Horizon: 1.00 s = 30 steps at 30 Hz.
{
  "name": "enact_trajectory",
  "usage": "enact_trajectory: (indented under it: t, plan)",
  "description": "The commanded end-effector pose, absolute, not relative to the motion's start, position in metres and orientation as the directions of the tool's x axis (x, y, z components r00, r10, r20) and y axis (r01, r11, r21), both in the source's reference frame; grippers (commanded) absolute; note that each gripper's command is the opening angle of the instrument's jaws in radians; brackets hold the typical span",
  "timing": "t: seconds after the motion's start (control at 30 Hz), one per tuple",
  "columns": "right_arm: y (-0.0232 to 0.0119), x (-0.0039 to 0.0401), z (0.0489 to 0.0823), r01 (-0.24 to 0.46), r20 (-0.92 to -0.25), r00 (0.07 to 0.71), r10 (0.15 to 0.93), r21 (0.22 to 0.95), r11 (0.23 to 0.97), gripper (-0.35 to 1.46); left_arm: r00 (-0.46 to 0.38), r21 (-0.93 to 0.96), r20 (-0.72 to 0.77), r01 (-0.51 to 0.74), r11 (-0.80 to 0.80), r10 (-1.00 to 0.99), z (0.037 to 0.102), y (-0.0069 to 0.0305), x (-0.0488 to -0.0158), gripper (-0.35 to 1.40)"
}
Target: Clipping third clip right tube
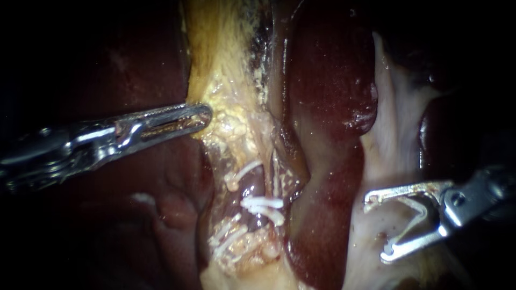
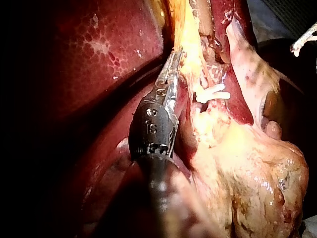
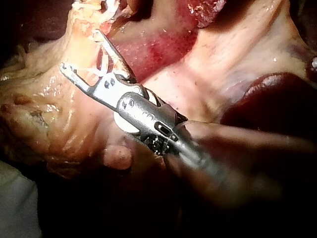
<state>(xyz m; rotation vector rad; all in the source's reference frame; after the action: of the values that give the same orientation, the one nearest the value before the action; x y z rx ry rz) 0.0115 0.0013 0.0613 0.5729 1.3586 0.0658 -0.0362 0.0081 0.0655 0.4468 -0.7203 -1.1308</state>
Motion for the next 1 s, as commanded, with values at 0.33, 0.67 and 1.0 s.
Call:
enact_trajectory:
  t: [0.33, 0.67, 1.0]
  plan:
    - [0.0010, 0.0158, 0.0639, 0.163, -0.725, 0.298, 0.621, 0.680, 0.715, 0.60, 0.228, 0.643, 0.293, 0.672, 0.368, -0.929, 0.0624, 0.0102, -0.0329, -0.35]
    - [0.0016, 0.0237, 0.0703, -0.003, -0.450, 0.303, 0.840, 0.881, 0.473, 0.53, 0.170, 0.649, 0.313, 0.679, 0.342, -0.934, 0.0565, 0.0123, -0.0296, -0.35]
    - [0.0035, 0.0274, 0.0755, -0.098, -0.394, 0.276, 0.877, 0.896, 0.433, 0.52, 0.162, 0.648, 0.318, 0.682, 0.339, -0.934, 0.0548, 0.0118, -0.0299, -0.35]
